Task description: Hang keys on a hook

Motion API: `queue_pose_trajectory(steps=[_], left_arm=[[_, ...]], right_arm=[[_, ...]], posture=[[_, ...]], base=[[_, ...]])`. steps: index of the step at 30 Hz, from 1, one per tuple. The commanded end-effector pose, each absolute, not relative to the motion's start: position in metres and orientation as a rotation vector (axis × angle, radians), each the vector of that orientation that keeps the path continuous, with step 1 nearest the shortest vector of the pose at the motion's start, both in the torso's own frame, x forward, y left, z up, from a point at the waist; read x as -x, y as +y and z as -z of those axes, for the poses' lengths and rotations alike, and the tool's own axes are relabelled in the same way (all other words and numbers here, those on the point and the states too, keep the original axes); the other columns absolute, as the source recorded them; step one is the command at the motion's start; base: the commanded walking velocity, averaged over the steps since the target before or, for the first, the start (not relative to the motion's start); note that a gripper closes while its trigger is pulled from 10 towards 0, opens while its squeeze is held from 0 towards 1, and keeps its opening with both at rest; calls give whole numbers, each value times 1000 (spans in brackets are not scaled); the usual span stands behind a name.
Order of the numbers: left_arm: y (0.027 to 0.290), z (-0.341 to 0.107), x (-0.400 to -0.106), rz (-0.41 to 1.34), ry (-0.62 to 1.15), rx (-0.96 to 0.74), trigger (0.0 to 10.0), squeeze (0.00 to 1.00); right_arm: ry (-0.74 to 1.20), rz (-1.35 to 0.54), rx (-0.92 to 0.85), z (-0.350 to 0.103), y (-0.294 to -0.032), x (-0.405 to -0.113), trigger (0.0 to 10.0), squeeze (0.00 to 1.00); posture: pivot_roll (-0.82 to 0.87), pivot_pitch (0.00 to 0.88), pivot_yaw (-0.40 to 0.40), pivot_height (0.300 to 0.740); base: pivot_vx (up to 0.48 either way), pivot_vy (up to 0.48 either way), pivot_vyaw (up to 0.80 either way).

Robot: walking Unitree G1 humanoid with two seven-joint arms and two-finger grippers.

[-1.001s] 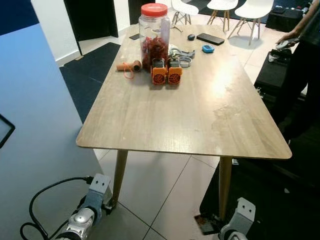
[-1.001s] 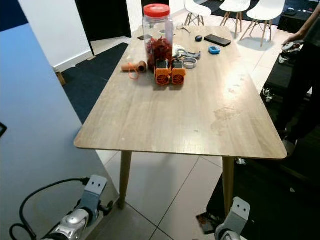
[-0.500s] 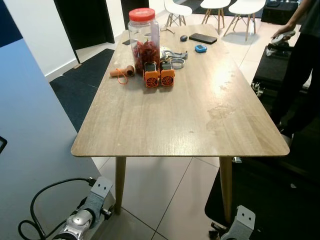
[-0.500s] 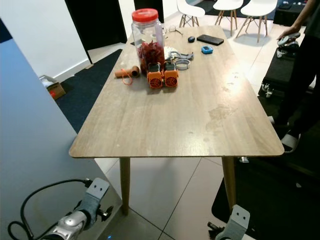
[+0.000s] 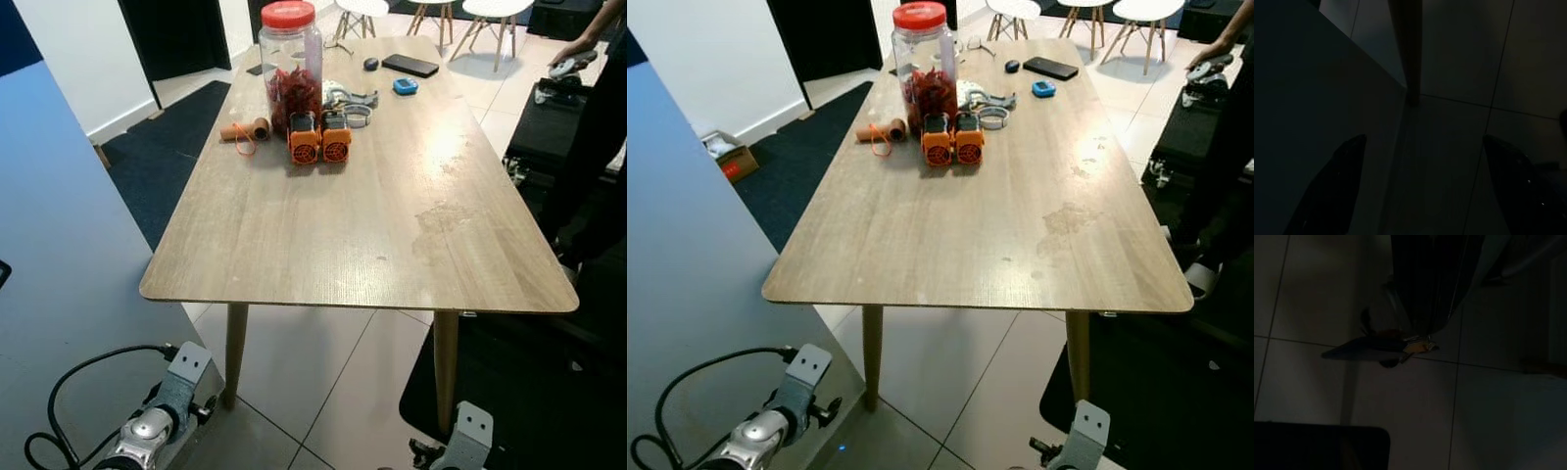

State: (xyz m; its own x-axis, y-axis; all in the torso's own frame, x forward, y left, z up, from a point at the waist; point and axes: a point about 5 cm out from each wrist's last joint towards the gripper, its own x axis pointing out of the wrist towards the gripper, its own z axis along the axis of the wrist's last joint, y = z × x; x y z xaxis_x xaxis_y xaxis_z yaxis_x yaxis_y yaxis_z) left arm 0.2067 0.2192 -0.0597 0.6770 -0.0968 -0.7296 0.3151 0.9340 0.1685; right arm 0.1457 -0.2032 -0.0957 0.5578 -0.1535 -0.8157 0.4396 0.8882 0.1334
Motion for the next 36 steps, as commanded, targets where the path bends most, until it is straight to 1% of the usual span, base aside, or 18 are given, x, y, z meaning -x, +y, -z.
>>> queue_pose_trajectory(steps=[1, 2, 3, 6, 8, 9, 10, 11, 14, 17, 20, 27, 31, 36], left_arm=[[214, 62, -205, 222, 787, -269, 10000, 0], [212, 62, -205, 216, 784, -262, 10000, 0], [210, 62, -205, 205, 777, -253, 10000, 0], [209, 62, -206, 192, 772, -241, 10000, 0], [206, 63, -205, 166, 764, -219, 10000, 0], [206, 63, -205, 166, 764, -219, 10000, 0], [203, 64, -203, 143, 759, -199, 10000, 0], [202, 65, -202, 131, 759, -189, 10000, 0], [201, 66, -200, 124, 758, -184, 10000, 0], [201, 70, -191, 80, 765, -158, 10000, 0], [201, 73, -184, 45, 764, -136, 10000, 0], [199, 74, -182, 40, 759, -130, 10000, 0], [198, 73, -183, 47, 759, -132, 10000, 0], [195, 70, -193, 66, 744, -137, 10000, 0]], right_arm=[[924, 336, -329, 95, -203, -148, 10000, 0], [922, 331, -322, 94, -205, -149, 10000, 0], [923, 320, -311, 94, -207, -151, 10000, 0], [925, 306, -297, 93, -208, -152, 10000, 0], [928, 278, -270, 91, -210, -155, 10000, 0], [928, 278, -270, 91, -210, -155, 10000, 0], [931, 252, -244, 89, -213, -159, 10000, 0], [932, 237, -231, 88, -213, -162, 10000, 0], [934, 227, -223, 88, -214, -163, 10000, 0], [938, 183, -193, 85, -213, -171, 10000, 0], [944, 147, -165, 83, -212, -176, 10000, 0], [946, 133, -152, 82, -211, -178, 10000, 0], [944, 136, -155, 82, -211, -178, 10000, 0], [936, 154, -173, 83, -211, -176, 10000, 0]], posture=[[75, 56, 3, 740], [74, 55, -2, 740], [74, 51, -30, 740], [74, 50, -37, 740], [78, 46, -81, 740], [78, 46, -81, 740], [83, 46, -111, 740], [84, 47, -123, 740], [84, 47, -123, 740], [98, 54, -181, 740], [107, 60, -201, 740], [110, 66, -198, 740], [105, 67, -179, 740], [86, 61, -145, 740]], base=[[0, 0, 0], [0, 0, 0], [0, 0, 0], [0, 0, 0], [0, 0, 0], [0, 0, 0], [0, 0, 0], [0, 0, 0], [0, 0, 0], [0, 0, 0], [0, 0, 0], [0, 0, 0], [0, 0, 0], [0, 0, 0]])
